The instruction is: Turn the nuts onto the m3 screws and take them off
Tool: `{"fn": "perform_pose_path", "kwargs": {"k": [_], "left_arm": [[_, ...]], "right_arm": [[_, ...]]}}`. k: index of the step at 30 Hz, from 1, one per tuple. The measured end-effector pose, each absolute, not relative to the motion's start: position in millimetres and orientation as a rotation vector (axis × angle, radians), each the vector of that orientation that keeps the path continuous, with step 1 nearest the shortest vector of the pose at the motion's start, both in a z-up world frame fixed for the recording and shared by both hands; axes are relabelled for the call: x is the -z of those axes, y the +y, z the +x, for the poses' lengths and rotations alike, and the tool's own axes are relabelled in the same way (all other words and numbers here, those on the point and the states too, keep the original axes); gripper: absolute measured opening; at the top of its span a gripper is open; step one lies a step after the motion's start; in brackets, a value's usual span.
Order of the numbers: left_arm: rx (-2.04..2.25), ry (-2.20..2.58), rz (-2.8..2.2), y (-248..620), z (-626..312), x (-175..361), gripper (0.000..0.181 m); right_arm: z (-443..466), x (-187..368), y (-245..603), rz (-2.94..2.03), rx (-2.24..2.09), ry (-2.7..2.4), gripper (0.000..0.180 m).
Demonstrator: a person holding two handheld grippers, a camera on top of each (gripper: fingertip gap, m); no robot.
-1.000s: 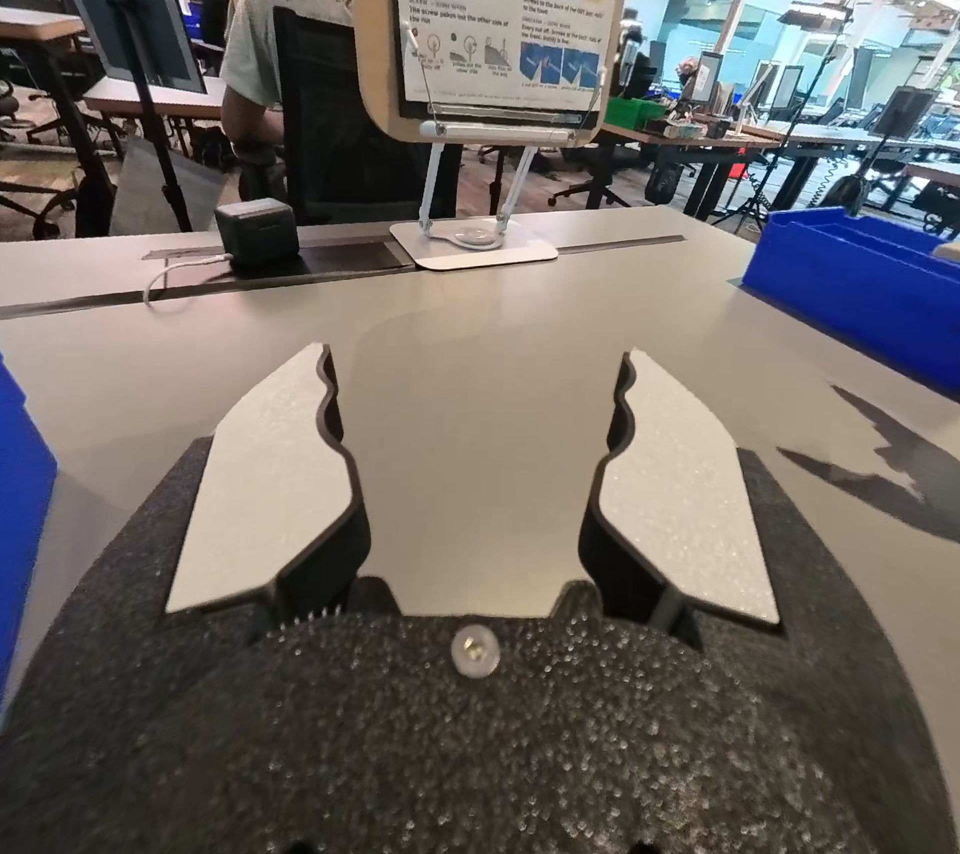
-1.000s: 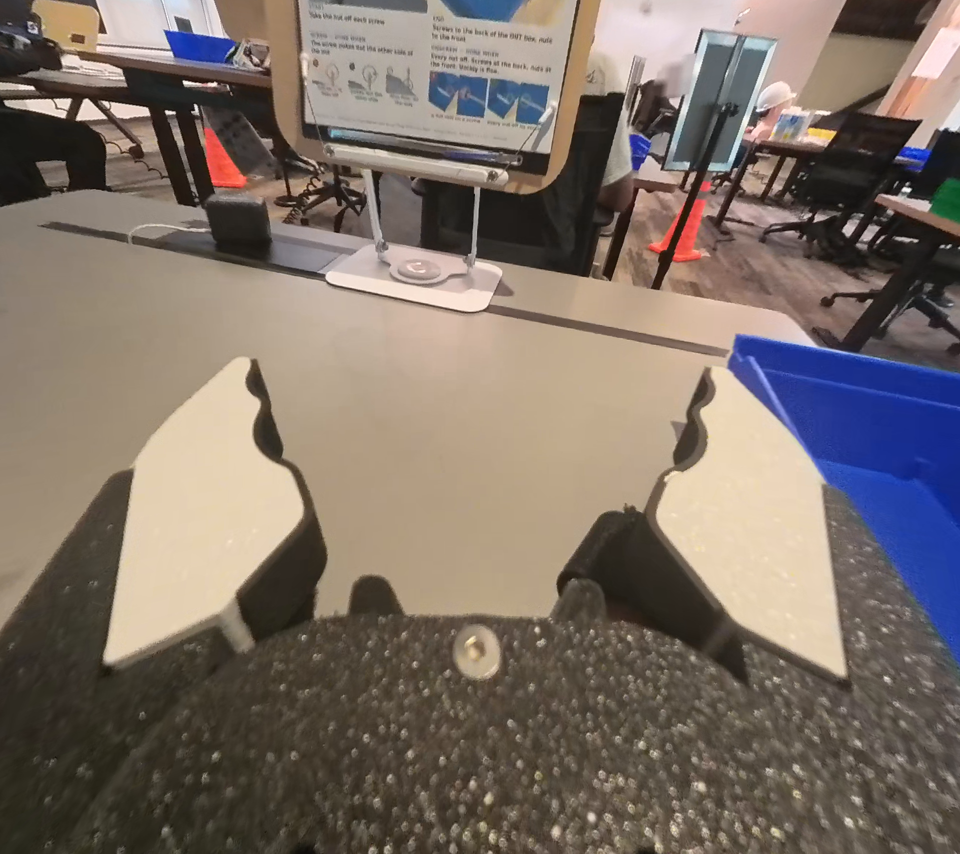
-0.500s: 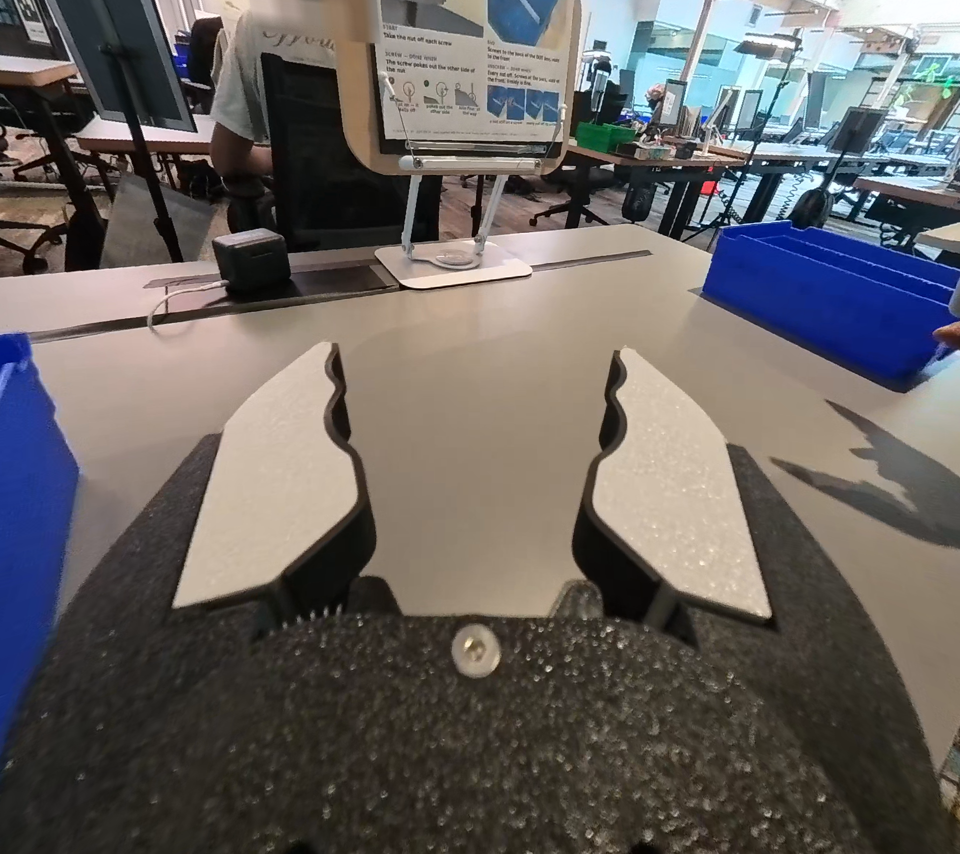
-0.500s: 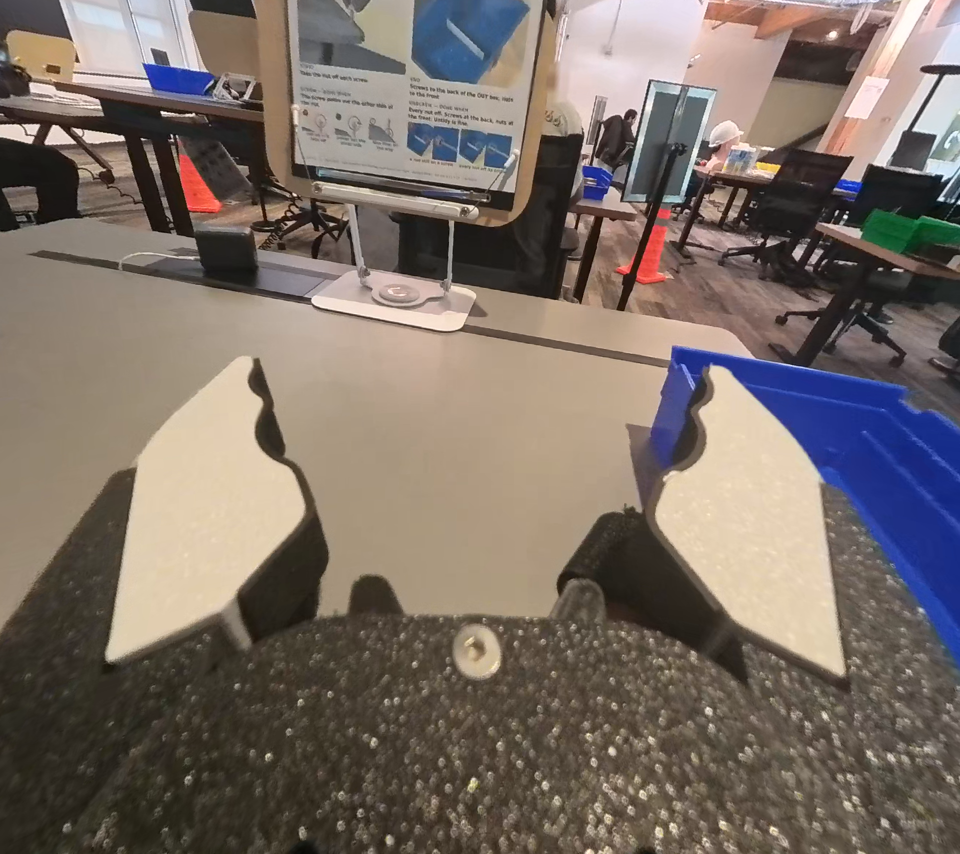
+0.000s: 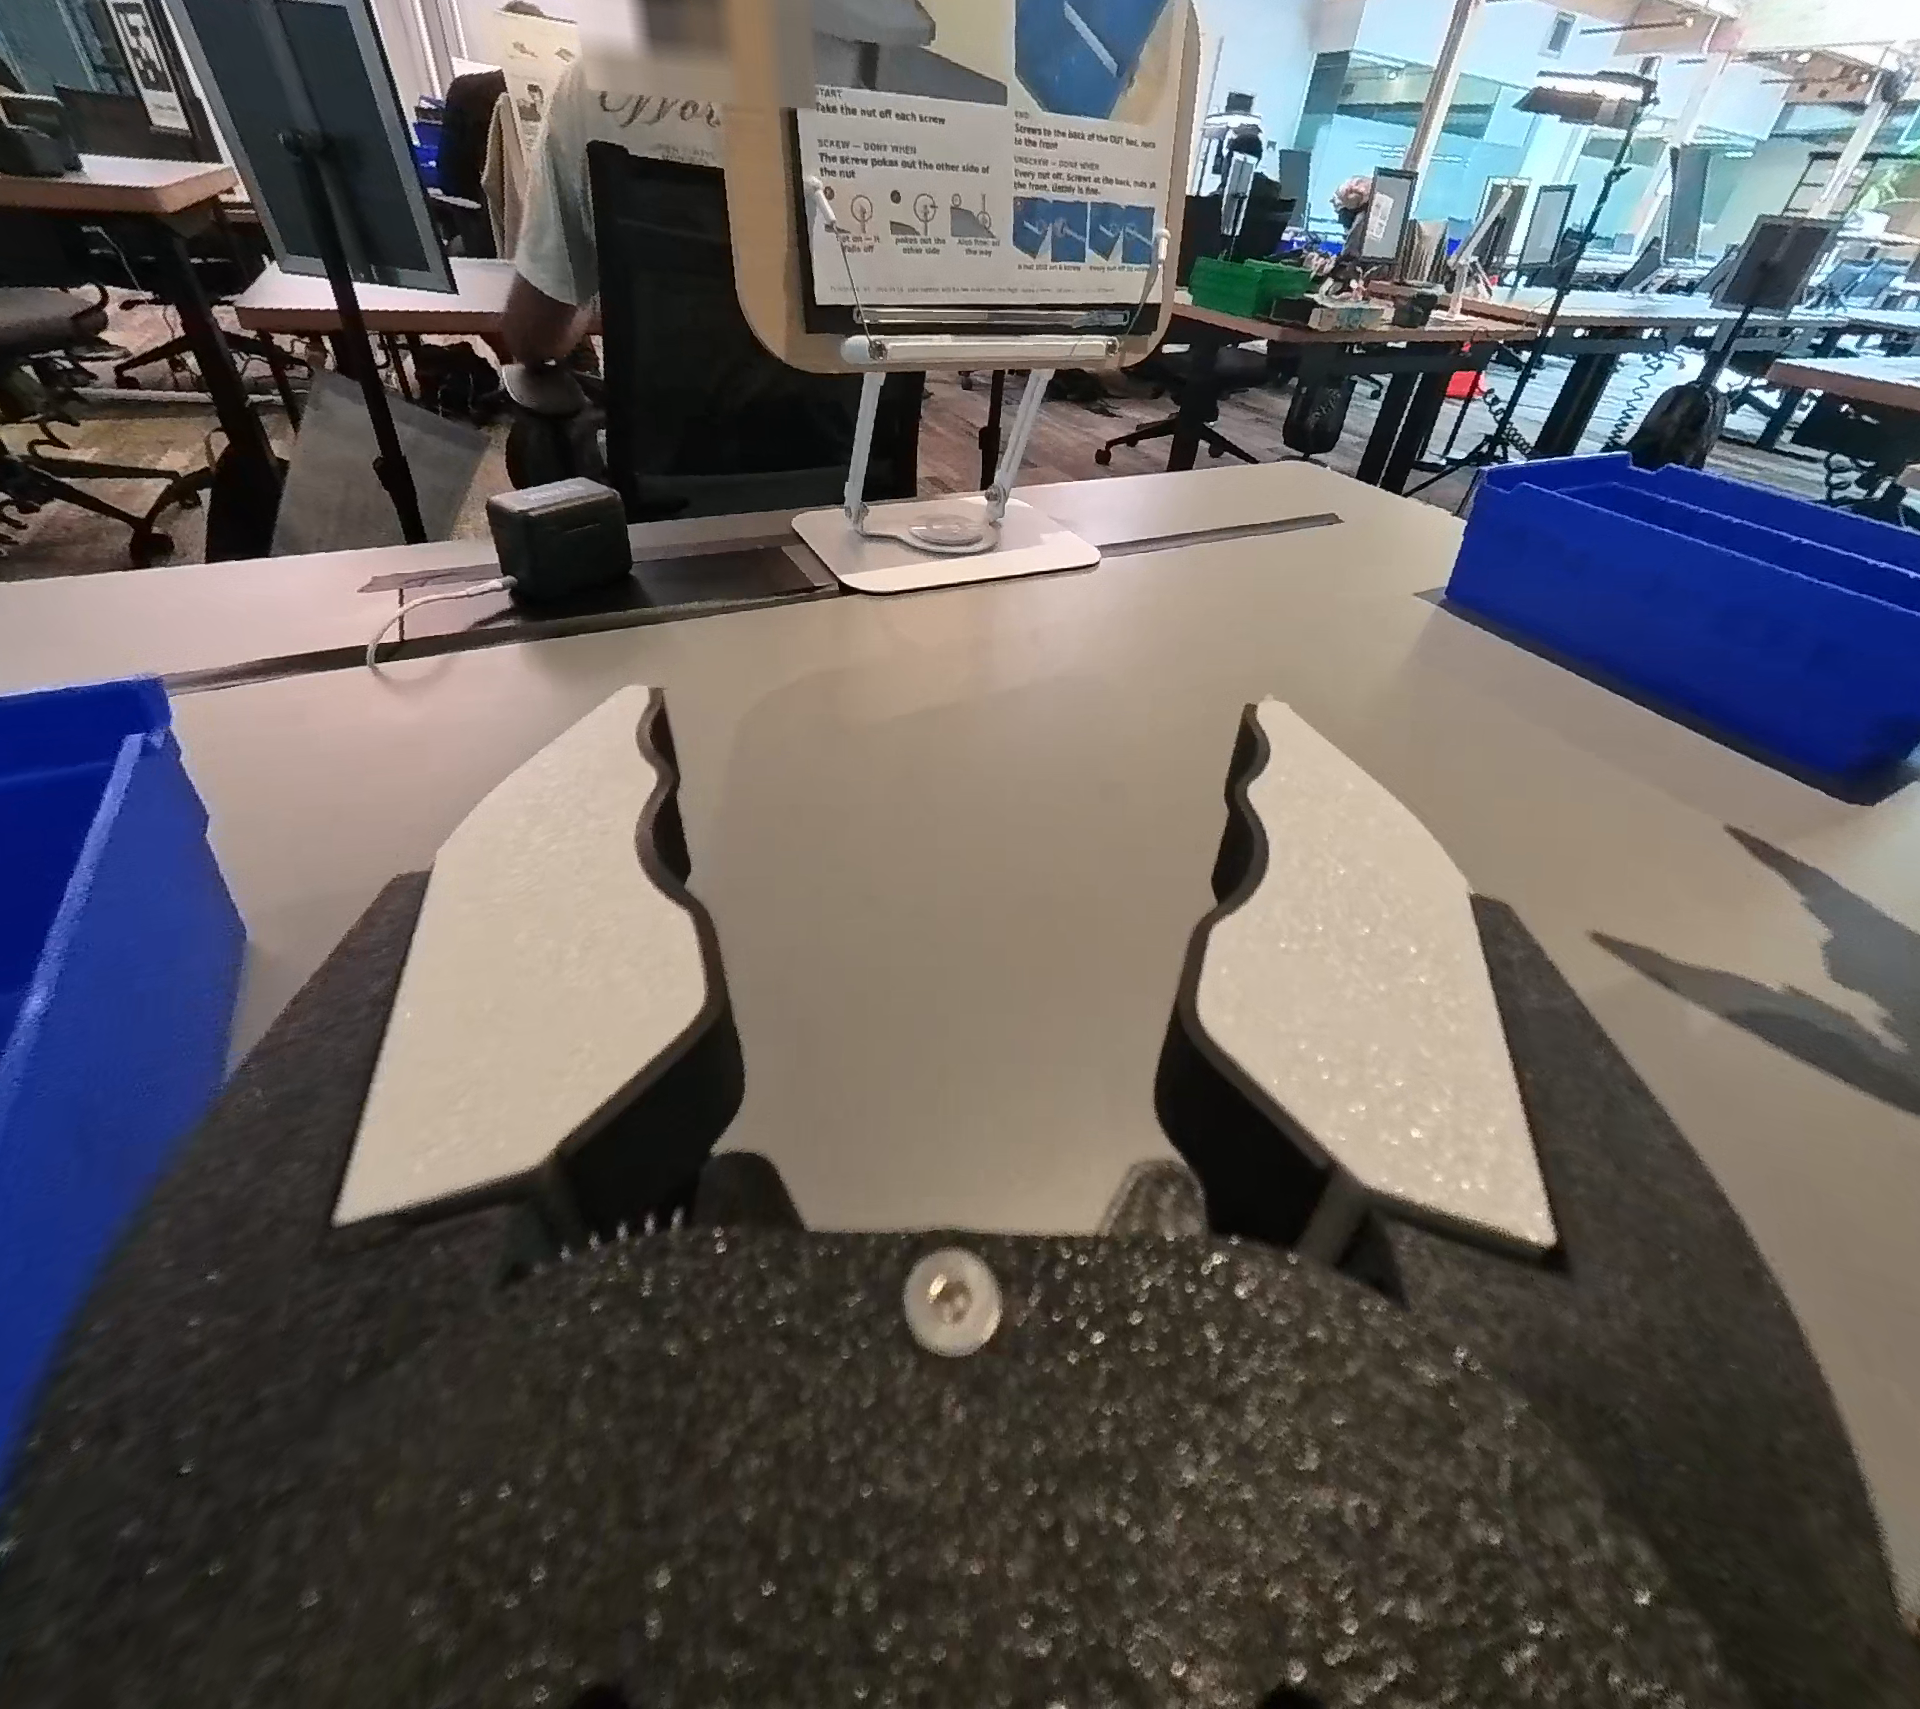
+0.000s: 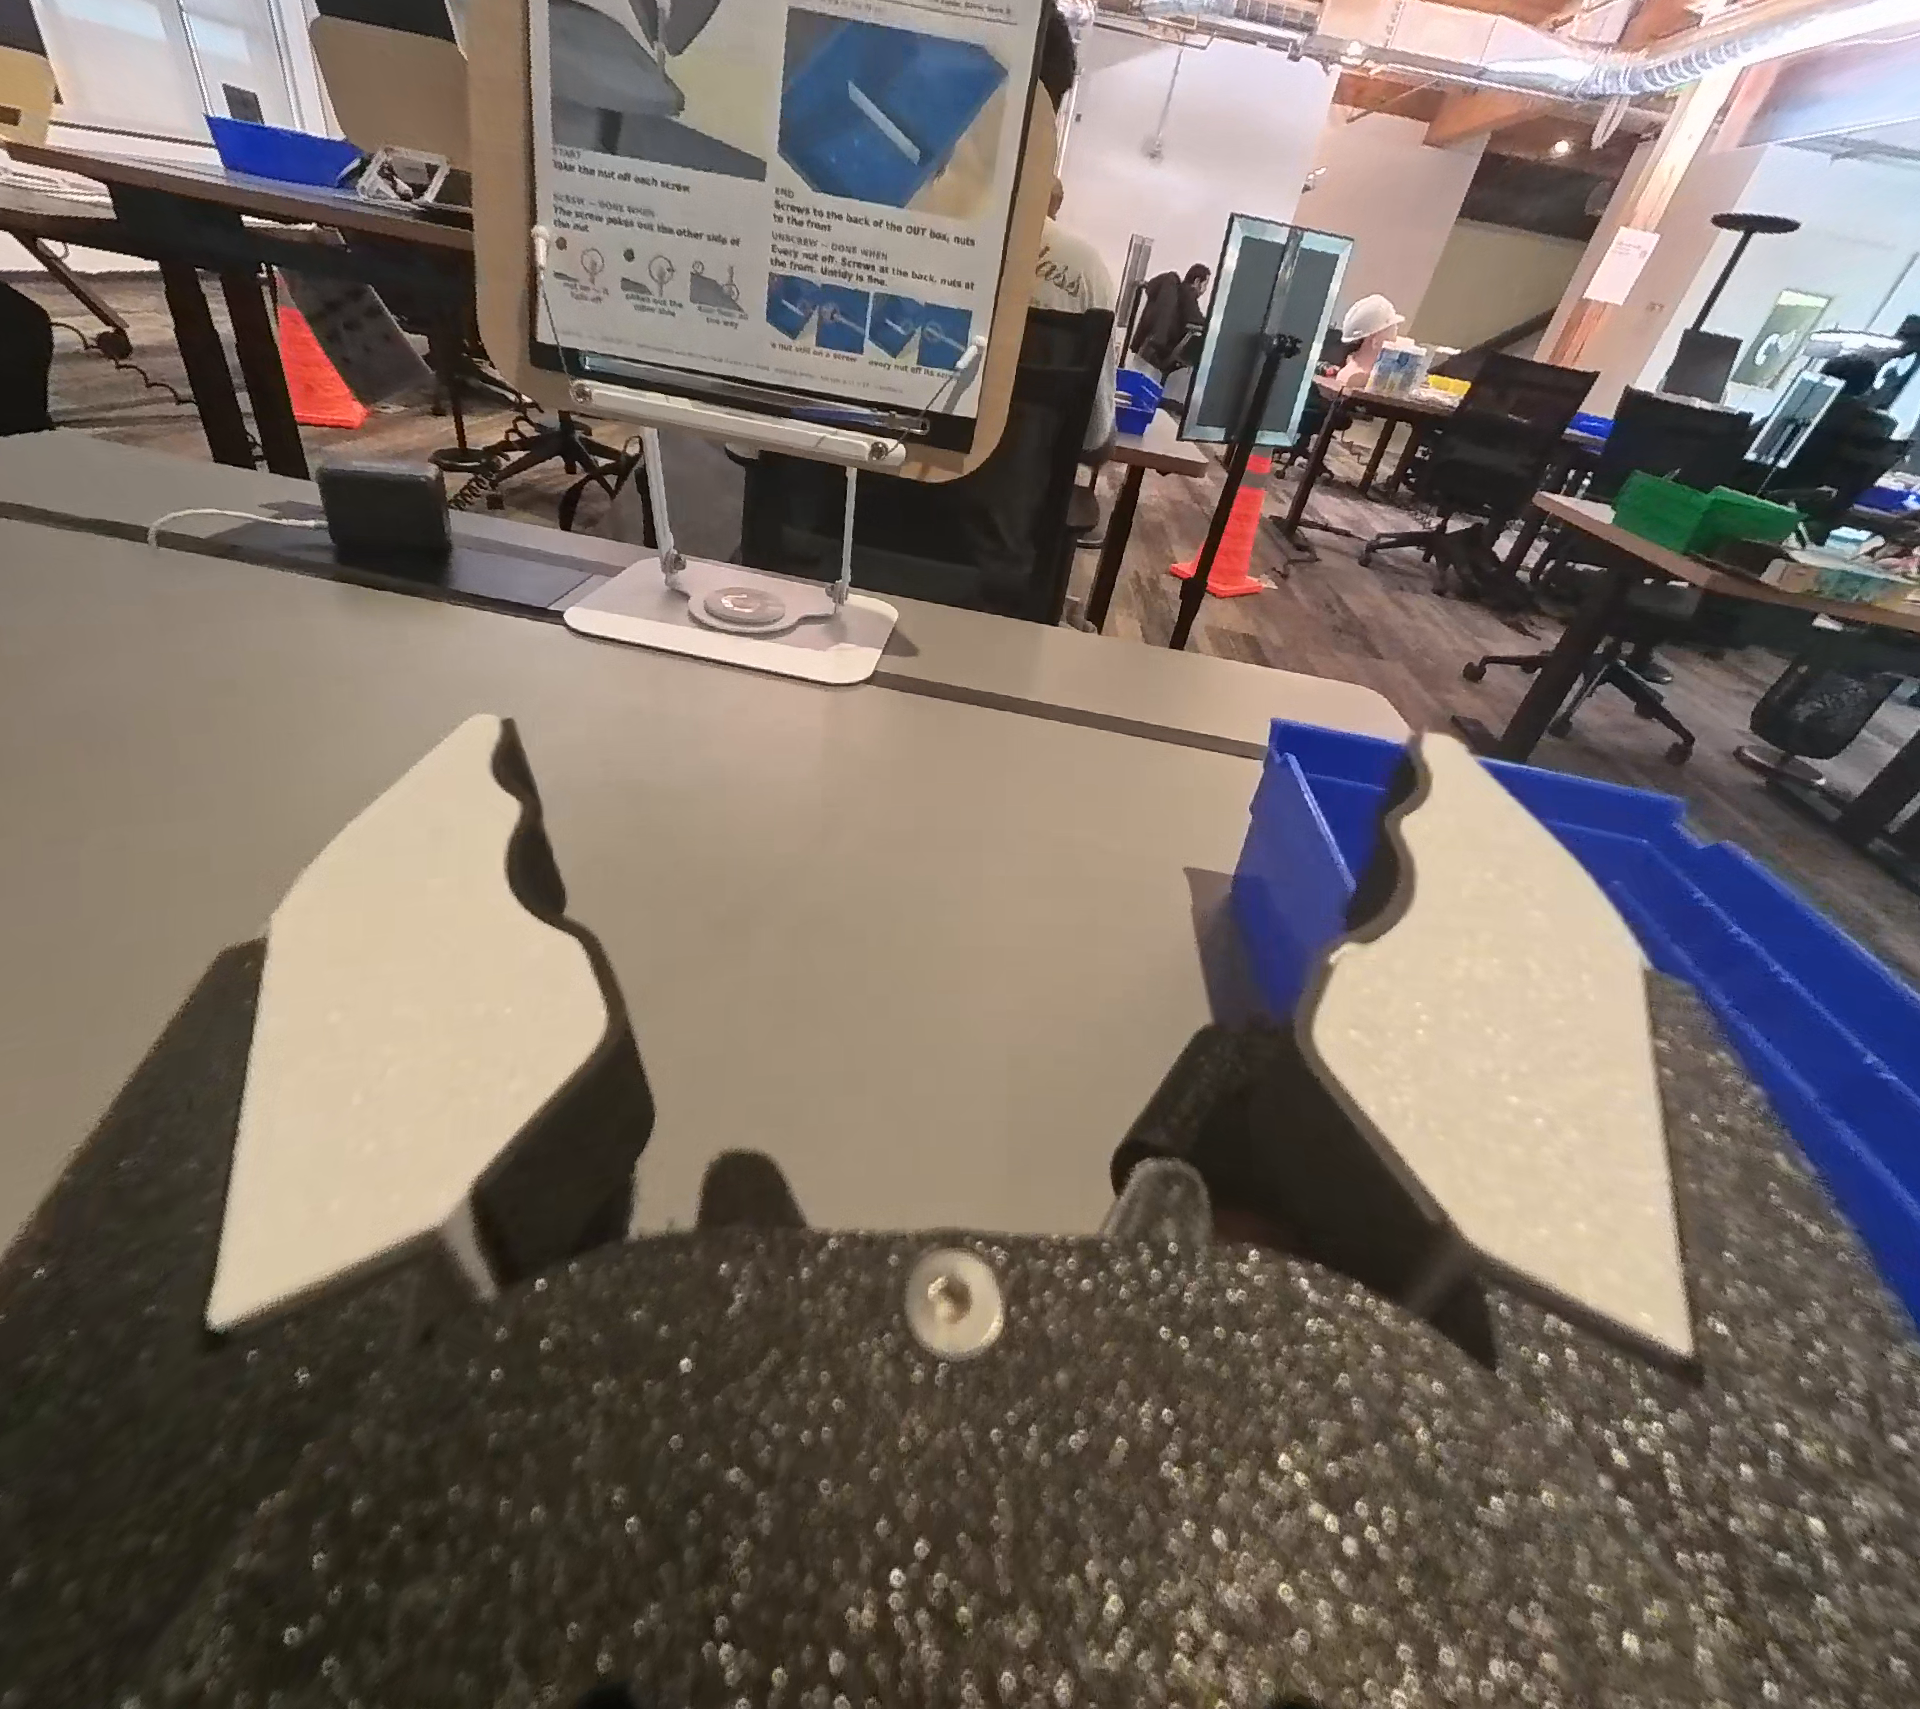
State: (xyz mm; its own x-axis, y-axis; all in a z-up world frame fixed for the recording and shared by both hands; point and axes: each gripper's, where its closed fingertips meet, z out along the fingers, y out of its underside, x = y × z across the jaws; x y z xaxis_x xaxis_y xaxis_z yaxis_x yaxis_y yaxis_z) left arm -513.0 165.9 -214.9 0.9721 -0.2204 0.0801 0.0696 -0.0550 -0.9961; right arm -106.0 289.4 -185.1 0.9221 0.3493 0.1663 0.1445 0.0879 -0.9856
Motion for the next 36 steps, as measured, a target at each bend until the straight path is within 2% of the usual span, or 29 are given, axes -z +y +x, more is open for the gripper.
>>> {"fn": "perform_pose_path", "kwargs": {"k": [21,29,33,36], "left_arm": [[0.090,0.032,-1.598,135,-566,191,0.105],[-0.055,-0.053,-1.617,98,-631,177,0.107],[-0.172,-0.097,-1.675,69,-679,172,0.104],[-0.224,-0.093,-1.740,54,-705,171,0.093]], "right_arm": [[-108,185,292,-1.476,-0.197,-0.420,0.142],[-104,178,296,-1.473,-0.201,-0.428,0.140],[-102,179,298,-1.477,-0.215,-0.428,0.139],[-102,186,307,-1.481,-0.219,-0.433,0.139]]}}
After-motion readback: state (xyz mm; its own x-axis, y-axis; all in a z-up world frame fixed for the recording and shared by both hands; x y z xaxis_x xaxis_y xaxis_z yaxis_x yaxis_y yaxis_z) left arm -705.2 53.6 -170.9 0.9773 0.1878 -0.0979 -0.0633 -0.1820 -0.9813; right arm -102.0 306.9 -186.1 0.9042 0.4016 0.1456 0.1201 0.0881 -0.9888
